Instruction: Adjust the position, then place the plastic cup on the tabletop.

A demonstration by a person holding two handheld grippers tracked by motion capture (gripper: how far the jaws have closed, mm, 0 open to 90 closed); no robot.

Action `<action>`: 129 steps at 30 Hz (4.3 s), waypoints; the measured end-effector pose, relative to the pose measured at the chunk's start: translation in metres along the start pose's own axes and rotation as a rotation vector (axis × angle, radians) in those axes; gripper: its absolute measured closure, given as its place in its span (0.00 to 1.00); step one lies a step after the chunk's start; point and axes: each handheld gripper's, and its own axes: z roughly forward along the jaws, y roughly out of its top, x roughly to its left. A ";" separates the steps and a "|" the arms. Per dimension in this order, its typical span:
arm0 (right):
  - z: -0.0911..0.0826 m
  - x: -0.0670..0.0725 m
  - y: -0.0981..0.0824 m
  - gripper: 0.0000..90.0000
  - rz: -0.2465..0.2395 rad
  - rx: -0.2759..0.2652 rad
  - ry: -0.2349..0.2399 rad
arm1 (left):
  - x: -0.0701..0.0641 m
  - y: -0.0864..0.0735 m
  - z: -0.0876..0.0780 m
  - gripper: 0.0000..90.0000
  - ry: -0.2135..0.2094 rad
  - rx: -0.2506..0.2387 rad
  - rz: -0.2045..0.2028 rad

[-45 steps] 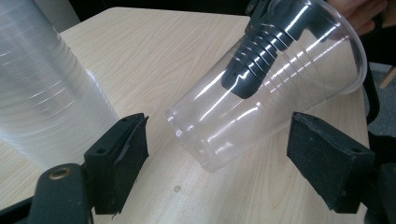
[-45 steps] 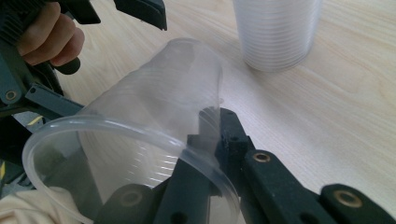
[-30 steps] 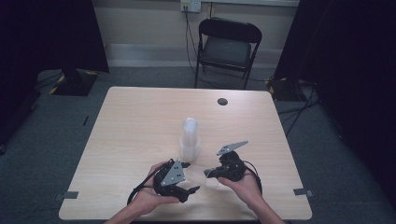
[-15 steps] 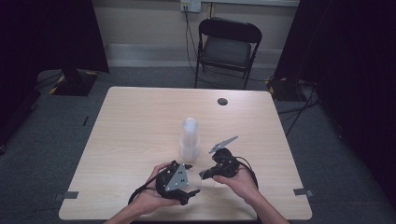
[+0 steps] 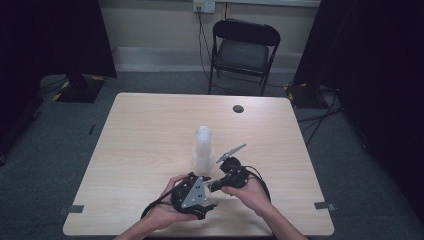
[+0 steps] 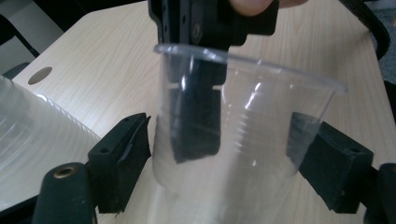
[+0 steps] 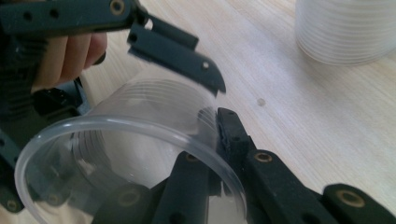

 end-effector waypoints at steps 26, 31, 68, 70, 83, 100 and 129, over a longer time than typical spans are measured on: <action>0.000 0.002 -0.004 0.91 0.031 -0.079 -0.003 | 0.004 -0.002 -0.004 0.31 0.003 -0.048 -0.116; -0.006 0.003 -0.006 0.88 0.022 -0.131 -0.013 | 0.008 -0.004 -0.007 0.32 0.005 -0.052 -0.142; -0.040 0.006 -0.016 0.73 -0.091 -0.454 -0.070 | 0.033 -0.020 -0.017 0.32 0.028 -0.065 -0.359; -0.044 0.004 -0.019 0.73 -0.081 -0.483 -0.076 | 0.036 -0.021 -0.020 0.32 0.038 -0.058 -0.363; -0.055 -0.012 -0.042 0.71 -0.058 -0.491 -0.119 | 0.058 -0.032 -0.043 0.32 0.136 -0.136 -0.482; -0.066 -0.025 -0.074 0.63 -0.029 -0.501 -0.238 | 0.088 -0.039 -0.074 0.32 0.326 -0.165 -0.499; -0.067 -0.033 -0.106 0.53 0.024 -0.510 -0.317 | 0.157 -0.066 -0.058 0.31 0.465 -0.135 -0.531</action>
